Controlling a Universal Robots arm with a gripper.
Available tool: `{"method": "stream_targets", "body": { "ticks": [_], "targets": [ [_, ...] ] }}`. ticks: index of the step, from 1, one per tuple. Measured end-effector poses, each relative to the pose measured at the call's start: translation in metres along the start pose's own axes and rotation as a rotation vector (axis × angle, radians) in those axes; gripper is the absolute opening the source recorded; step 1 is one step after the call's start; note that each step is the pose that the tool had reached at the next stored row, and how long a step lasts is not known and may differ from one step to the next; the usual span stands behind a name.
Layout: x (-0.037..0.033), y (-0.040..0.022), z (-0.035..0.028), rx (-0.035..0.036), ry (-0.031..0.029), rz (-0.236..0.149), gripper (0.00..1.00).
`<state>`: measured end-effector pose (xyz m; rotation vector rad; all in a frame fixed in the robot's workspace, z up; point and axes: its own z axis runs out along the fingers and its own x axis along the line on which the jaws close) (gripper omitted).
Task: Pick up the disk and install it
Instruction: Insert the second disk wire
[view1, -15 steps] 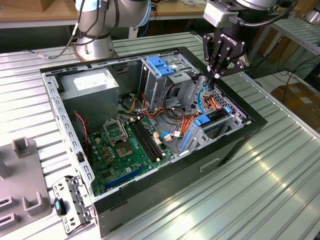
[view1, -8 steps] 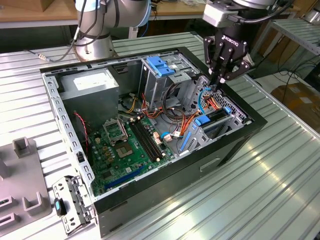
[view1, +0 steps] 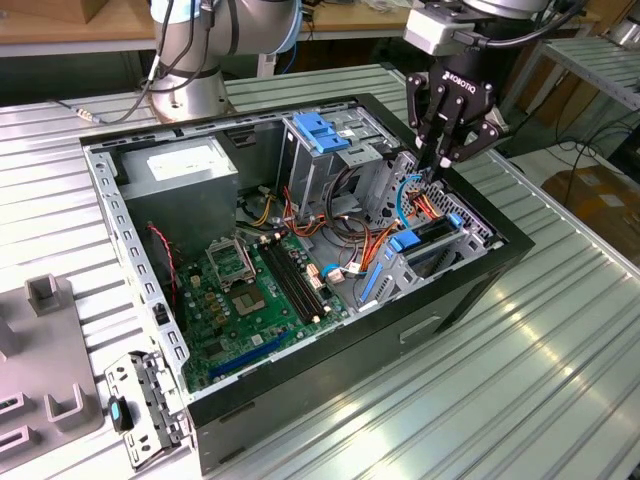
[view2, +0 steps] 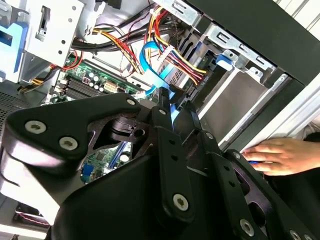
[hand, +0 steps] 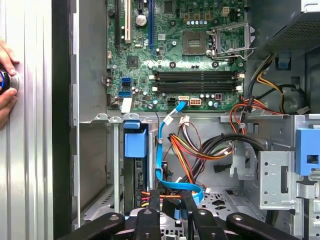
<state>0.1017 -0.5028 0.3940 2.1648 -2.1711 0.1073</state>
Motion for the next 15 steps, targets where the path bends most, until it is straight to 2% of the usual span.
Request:
{"method": "stream_targets", "body": {
  "ticks": [7, 10, 13, 14, 15],
  "targets": [
    [-0.008, -0.0016, -0.0005, -0.0006, 0.0036, 0.0, 0.31],
    [-0.0101, -0.0017, 0.0021, -0.0005, 0.0244, 0.0, 0.31],
    [-0.0133, -0.0019, 0.0066, -0.0004, 0.0562, 0.0, 0.31],
    [-0.0146, -0.0021, 0.0078, -0.0004, 0.0699, 0.0, 0.3],
    [-0.0152, -0.0021, 0.0086, -0.0003, 0.0824, 0.0, 0.23]
  ]
}}
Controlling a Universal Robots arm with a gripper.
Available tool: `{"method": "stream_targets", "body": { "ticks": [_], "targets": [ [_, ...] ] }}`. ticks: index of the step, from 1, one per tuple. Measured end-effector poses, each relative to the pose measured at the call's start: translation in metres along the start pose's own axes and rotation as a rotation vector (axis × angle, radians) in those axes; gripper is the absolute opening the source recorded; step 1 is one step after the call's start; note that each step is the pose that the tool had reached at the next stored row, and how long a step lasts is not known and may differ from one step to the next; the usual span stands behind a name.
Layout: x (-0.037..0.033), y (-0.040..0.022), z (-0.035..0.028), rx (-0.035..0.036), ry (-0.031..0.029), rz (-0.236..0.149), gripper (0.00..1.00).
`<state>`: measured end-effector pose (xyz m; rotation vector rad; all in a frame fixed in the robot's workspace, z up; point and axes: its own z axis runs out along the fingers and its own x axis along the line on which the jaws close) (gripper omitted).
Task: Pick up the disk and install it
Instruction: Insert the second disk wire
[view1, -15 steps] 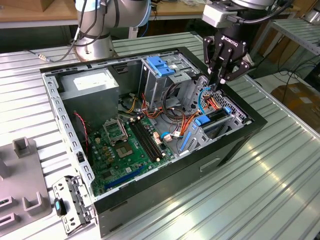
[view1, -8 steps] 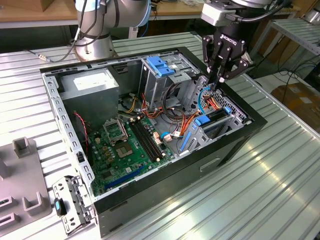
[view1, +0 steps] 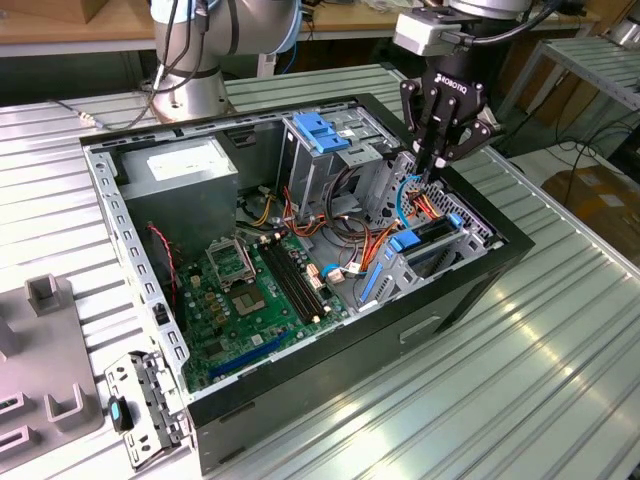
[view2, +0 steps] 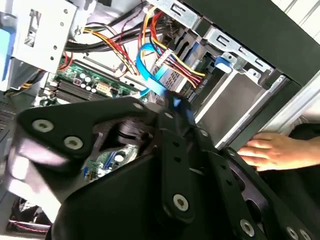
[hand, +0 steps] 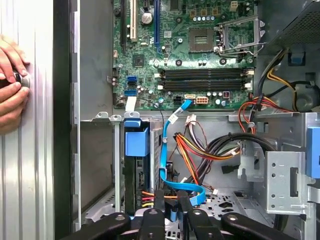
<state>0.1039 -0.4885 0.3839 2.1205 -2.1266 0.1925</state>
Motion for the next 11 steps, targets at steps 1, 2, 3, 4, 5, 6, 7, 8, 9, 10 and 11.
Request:
{"method": "stream_targets", "body": {
  "ticks": [1, 2, 3, 4, 5, 6, 7, 8, 9, 10, 11],
  "targets": [
    [-0.0007, 0.0, 0.0001, 0.0, 0.0233, 0.0, 0.16],
    [-0.0013, -0.0001, 0.0009, 0.0001, 0.0447, 0.0, 0.11],
    [-0.0015, -0.0001, 0.0018, 0.0001, 0.056, 0.0, 0.11],
    [-0.0017, -0.0001, 0.0021, 0.0002, 0.0648, 0.0, 0.11],
    [-0.0022, -0.0001, 0.0029, 0.0002, 0.0783, 0.0, 0.11],
    [-0.0024, -0.0001, 0.0037, 0.0002, 0.0871, 0.0, 0.11],
    [-0.0025, -0.0002, 0.0041, 0.0002, 0.0925, 0.0, 0.11],
    [-0.0028, -0.0002, 0.0048, 0.0002, 0.0977, 0.0, 0.11],
    [-0.003, -0.0002, 0.0054, 0.0002, 0.1015, 0.0, 0.11],
    [-0.0032, -0.0002, 0.0064, 0.0002, 0.106, 0.0, 0.18],
    [-0.0033, -0.0002, 0.007, 0.0002, 0.1093, 0.0, 0.18]
  ]
}}
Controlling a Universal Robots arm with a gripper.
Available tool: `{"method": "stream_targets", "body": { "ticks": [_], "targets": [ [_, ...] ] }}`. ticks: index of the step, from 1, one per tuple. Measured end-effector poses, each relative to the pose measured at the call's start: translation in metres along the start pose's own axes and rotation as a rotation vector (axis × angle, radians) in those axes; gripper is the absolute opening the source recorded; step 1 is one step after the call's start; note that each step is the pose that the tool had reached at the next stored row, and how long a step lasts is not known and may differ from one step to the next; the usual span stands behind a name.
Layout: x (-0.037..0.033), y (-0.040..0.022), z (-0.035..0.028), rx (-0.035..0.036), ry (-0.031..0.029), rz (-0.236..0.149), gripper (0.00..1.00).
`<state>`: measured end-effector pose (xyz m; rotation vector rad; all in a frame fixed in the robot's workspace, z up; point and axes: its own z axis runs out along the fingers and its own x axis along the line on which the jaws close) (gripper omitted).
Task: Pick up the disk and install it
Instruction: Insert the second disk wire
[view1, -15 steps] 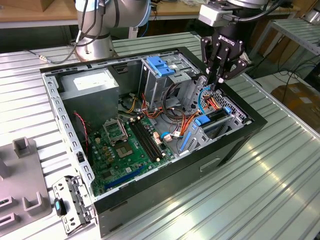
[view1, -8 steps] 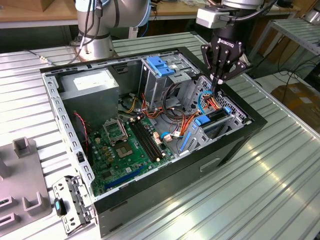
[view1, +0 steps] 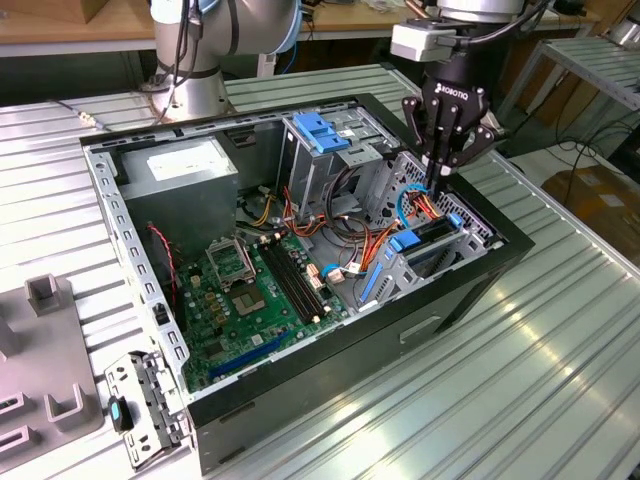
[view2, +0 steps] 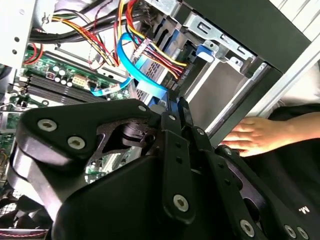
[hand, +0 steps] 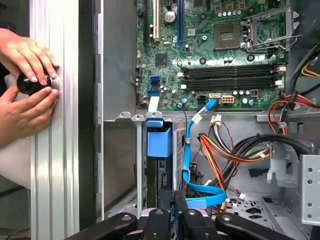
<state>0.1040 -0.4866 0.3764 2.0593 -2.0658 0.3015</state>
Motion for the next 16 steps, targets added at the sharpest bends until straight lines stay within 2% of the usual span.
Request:
{"method": "stream_targets", "body": {
  "ticks": [3, 5, 6, 10, 11, 12, 16],
  "targets": [
    [-0.001, -0.0001, 0.003, 0.0, 0.0114, 0.0, 0.19],
    [-0.0013, -0.0001, 0.0033, 0.0, 0.0119, 0.0, 0.19],
    [-0.0016, -0.0003, 0.0042, 0.0001, 0.0114, 0.0, 0.25],
    [-0.0025, -0.0005, 0.0072, 0.0, 0.0117, 0.0, 0.25],
    [-0.0027, -0.0005, 0.008, 0.0, 0.0117, 0.0, 0.24],
    [-0.0028, -0.0006, 0.0086, 0.0, 0.0117, 0.0, 0.17],
    [-0.0016, -0.0006, 0.0121, 0.0031, 0.0118, 0.001, 0.16]
  ]
}}
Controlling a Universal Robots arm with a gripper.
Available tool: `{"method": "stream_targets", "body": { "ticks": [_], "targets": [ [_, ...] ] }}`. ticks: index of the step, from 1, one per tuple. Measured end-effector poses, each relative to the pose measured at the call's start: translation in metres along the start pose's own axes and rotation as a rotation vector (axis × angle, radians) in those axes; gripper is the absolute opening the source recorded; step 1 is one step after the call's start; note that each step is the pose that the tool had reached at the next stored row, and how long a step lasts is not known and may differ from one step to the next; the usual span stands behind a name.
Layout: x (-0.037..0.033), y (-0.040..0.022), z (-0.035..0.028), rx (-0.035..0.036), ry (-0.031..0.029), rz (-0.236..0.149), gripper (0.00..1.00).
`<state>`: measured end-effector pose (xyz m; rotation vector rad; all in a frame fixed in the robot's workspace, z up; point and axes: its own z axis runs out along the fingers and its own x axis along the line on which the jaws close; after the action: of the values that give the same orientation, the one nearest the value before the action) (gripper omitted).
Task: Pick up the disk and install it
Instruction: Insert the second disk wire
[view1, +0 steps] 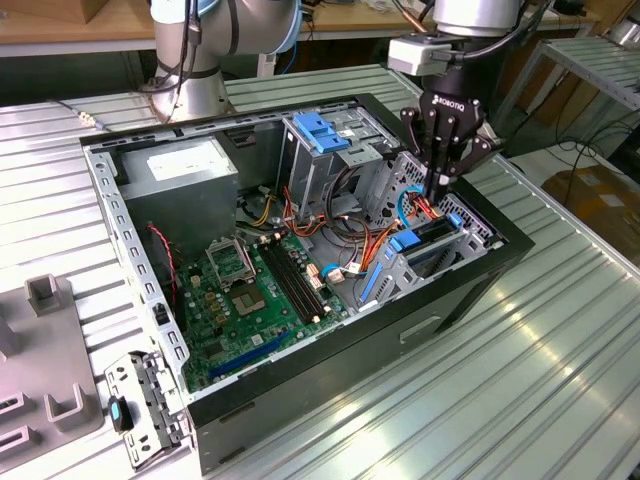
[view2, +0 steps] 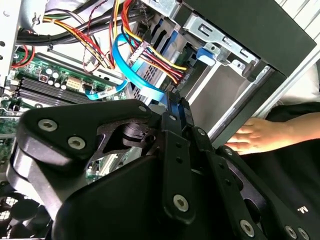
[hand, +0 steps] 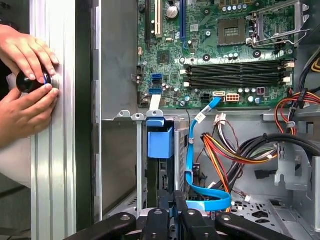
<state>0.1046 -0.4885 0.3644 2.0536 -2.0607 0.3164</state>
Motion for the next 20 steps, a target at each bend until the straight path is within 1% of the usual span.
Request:
{"method": "stream_targets", "body": {
  "ticks": [1, 2, 3, 5, 6, 7, 8, 9, 10, 11, 12, 13, 15, 17, 19, 20],
  "targets": [
    [0.002, 0.0001, 0.0014, 0.0006, -0.0023, 0.0, 0.16],
    [0.0045, 0.0002, 0.0026, 0.0005, -0.0103, 0.0, 0.16],
    [0.0064, 0.0003, 0.0034, 0.0005, -0.0204, 0.0, 0.16],
    [0.0107, 0.0004, 0.0051, 0.0004, -0.046, 0.0, 0.16],
    [0.0127, 0.0005, 0.0058, 0.0005, -0.0571, 0.0, 0.16],
    [0.0145, 0.0006, 0.0067, 0.0005, -0.0673, 0.0, 0.16],
    [0.0166, 0.0006, 0.0075, 0.0009, -0.0758, 0.0, 0.16],
    [0.0189, 0.0008, 0.0086, 0.0017, -0.0825, 0.0, 0.16],
    [0.0207, 0.0012, 0.0095, 0.0027, -0.0861, 0.0, 0.16],
    [0.0231, 0.0017, 0.011, 0.0046, -0.0912, 0.0, 0.16],
    [0.0244, 0.0021, 0.0117, 0.0058, -0.0941, 0.0, 0.16],
    [0.0262, 0.0035, 0.013, 0.0091, -0.0999, 0.0, 0.16],
    [0.0278, 0.0051, 0.0141, 0.0118, -0.1066, 0.0, 0.16],
    [0.029, 0.0078, 0.0153, 0.0146, -0.1162, 0.0, 0.16],
    [0.0305, 0.0109, 0.0165, 0.0202, -0.1237, 0.002, 0.16],
    [0.0322, 0.0121, 0.0174, 0.0241, -0.1292, 0.002, 0.16]
  ]
}}
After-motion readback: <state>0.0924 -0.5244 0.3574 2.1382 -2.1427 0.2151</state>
